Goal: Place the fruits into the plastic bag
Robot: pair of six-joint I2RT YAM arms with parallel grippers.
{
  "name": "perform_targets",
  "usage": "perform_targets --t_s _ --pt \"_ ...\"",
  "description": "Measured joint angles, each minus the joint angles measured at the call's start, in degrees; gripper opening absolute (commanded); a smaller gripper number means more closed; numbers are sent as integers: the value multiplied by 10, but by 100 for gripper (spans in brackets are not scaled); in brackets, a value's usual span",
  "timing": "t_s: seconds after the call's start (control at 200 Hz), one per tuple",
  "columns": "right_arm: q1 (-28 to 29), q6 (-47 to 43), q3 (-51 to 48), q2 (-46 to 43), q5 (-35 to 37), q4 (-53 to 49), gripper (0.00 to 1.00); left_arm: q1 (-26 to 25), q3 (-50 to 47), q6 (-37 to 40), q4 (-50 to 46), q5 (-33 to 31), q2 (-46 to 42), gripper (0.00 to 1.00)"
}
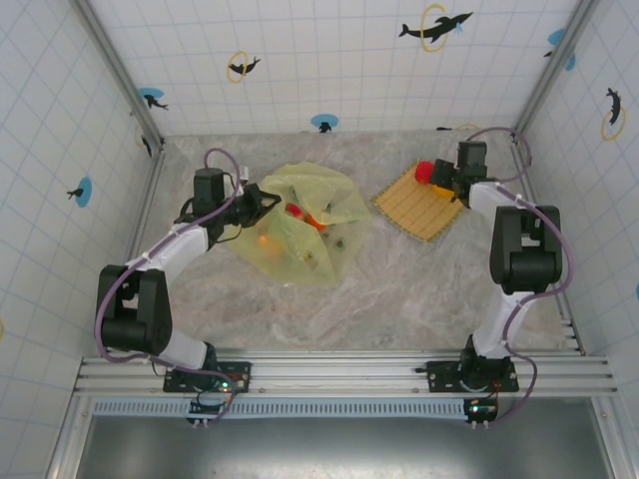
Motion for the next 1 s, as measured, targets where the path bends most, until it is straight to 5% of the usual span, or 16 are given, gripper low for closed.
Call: perform_targets --t_s 1.001 --pt "-17 25 14 34 -47 -12 69 0 0 0 0 0 0 0"
